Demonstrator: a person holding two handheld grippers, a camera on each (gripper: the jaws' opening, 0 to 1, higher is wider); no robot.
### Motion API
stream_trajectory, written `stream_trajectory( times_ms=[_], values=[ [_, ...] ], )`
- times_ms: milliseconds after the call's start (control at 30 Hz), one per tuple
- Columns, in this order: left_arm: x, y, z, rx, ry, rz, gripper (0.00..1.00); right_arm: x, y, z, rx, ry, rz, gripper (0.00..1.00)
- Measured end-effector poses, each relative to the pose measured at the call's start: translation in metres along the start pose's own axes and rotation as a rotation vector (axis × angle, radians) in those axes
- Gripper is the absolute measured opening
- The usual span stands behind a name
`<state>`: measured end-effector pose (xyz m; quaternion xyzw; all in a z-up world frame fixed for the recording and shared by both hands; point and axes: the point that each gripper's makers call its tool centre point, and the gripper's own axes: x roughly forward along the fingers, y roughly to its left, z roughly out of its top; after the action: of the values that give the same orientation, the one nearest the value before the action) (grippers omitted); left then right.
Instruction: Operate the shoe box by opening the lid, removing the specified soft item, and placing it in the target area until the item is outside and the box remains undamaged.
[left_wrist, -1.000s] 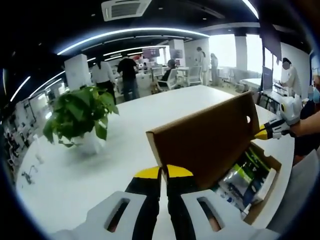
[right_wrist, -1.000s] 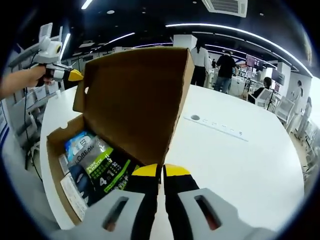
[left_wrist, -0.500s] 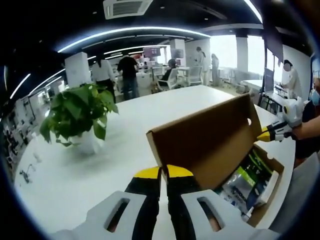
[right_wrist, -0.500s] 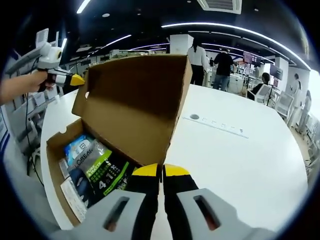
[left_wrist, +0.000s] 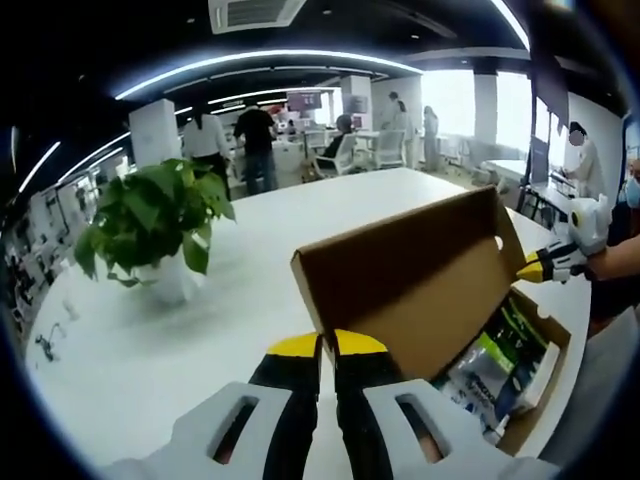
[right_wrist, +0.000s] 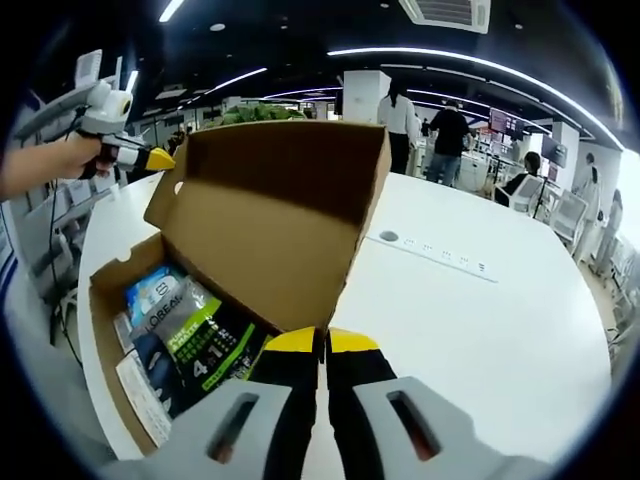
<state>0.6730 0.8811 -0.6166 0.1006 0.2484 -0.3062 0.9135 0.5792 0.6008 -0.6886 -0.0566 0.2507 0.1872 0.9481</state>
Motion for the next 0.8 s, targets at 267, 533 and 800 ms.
stream_trajectory(
  times_ms=[267,533,800],
  values=[
    [-0.005,-0.005,-0.025,-0.036,0.037,-0.001,0.05,0.001,-0.001,0.001,-0.001,0.003,-0.001,0.0],
    [-0.009,-0.015,-0.052,-0.073,0.072,-0.016,0.04,0.002,-0.001,0.002,0.003,0.009,-0.004,0.0],
    [-0.008,-0.024,-0.064,-0.085,0.096,-0.028,0.01,0.003,-0.002,0.001,0.001,0.017,-0.002,0.0]
  ],
)
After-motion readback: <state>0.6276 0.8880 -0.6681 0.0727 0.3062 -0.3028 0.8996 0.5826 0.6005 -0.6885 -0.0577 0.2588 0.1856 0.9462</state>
